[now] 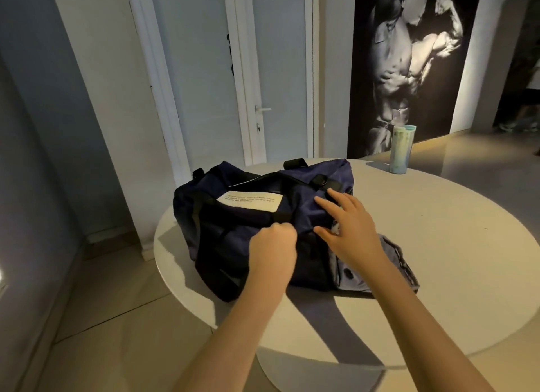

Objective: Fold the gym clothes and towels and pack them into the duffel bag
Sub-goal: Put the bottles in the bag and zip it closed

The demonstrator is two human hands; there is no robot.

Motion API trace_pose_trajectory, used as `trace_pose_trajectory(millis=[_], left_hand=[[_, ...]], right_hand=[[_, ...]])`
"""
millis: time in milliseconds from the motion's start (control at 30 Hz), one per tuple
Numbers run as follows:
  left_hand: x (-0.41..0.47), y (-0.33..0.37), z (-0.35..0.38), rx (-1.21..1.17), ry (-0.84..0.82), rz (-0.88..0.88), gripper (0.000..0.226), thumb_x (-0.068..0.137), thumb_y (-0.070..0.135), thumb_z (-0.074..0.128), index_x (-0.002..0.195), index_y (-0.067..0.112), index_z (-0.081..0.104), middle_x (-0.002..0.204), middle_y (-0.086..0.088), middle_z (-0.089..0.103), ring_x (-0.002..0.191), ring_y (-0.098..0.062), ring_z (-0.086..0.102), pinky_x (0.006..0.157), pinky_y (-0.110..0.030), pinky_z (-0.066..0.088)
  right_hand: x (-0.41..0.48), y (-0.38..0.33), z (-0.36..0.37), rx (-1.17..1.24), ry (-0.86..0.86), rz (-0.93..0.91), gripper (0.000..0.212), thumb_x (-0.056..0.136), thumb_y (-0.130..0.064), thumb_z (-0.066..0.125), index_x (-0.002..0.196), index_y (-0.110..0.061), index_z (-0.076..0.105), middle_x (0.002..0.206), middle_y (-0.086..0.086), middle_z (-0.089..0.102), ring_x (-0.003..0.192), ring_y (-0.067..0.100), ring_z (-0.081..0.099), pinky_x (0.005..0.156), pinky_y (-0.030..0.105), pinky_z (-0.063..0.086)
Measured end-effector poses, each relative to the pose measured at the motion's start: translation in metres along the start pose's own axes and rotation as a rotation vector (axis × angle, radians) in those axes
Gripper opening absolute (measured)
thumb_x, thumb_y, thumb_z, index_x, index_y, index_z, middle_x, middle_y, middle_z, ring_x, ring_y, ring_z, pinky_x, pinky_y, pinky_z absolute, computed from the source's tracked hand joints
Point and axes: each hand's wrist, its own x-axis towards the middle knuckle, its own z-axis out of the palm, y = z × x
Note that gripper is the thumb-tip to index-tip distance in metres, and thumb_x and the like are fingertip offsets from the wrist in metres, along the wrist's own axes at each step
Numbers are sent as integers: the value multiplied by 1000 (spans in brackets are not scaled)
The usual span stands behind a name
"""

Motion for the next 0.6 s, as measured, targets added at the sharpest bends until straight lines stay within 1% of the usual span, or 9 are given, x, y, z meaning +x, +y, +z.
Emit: trace_pose_trajectory(millis=[100, 167, 200, 233, 267, 333, 400, 500, 600], left_hand=[[-1, 11, -8, -185, 46, 29, 35, 102, 34, 35, 102, 9, 60, 102, -9, 63, 97, -28, 62, 70, -32, 43], [0, -3, -12, -353, 144, 40, 34, 100, 35, 34, 95, 13, 60, 96, -5, 61, 93, -26, 61, 72, -34, 45], [1, -16, -12, -423, 189, 54, 28, 99, 32, 37, 100, 15, 60, 102, -3, 61, 98, -23, 60, 78, -33, 45], [5, -32, -10, -434, 204, 88, 25, 98, 29, 41, 113, 18, 58, 116, 0, 59, 111, -19, 55, 89, -33, 44], [10, -50, -7, -360, 167, 128, 35, 96, 29, 47, 130, 21, 50, 135, 3, 50, 126, -17, 44, 103, -35, 37], [21, -89, 4, -133, -6, 169, 66, 90, 39, 56, 147, 27, 26, 156, 7, 21, 143, -16, 16, 117, -44, 15], [29, -115, 15, -19, -93, 166, 76, 88, 44, 59, 150, 30, 18, 158, 8, 15, 146, -18, 8, 117, -47, 4], [40, -125, 27, 37, 22, 161, 65, 89, 46, 56, 145, 28, 31, 151, 7, 34, 139, -16, 28, 114, -40, 13], [50, -117, 26, 110, 97, 158, 55, 89, 49, 54, 138, 27, 41, 139, 6, 46, 122, -17, 43, 99, -33, 27]], right_hand=[[-4, 1, -3, 39, 76, 10, 54, 89, -18, 56, 140, -23, 42, 148, 4, 38, 135, 27, 33, 109, 46, 33], [-8, -11, -5, 151, 161, 22, 52, 87, -27, 39, 138, -21, 46, 146, 4, 40, 134, 27, 34, 109, 46, 31], [-9, -19, -5, 181, 187, 19, 56, 86, -37, 30, 137, -23, 46, 147, 3, 39, 136, 27, 31, 110, 47, 29], [-9, -27, -4, 171, 183, 11, 61, 85, -47, 25, 138, -26, 45, 149, 1, 36, 139, 27, 26, 111, 50, 26], [-9, -33, -2, 134, 149, -2, 64, 84, -56, 25, 139, -29, 43, 151, -1, 32, 142, 27, 20, 112, 52, 23], [-5, -40, 7, 33, 43, -15, 64, 86, -64, 37, 141, -32, 38, 154, -3, 25, 144, 27, 9, 113, 56, 18], [-2, -42, 15, -23, -9, -21, 57, 88, -56, 50, 137, -30, 42, 153, -4, 27, 145, 26, 7, 113, 58, 14], [2, -35, 20, -37, 39, -66, 44, 85, -43, 62, 124, -23, 55, 145, 0, 41, 142, 30, 17, 111, 59, 21], [2, -24, 25, -54, 81, -125, 35, 80, -28, 72, 112, -16, 62, 134, 5, 53, 136, 37, 30, 104, 62, 31]])
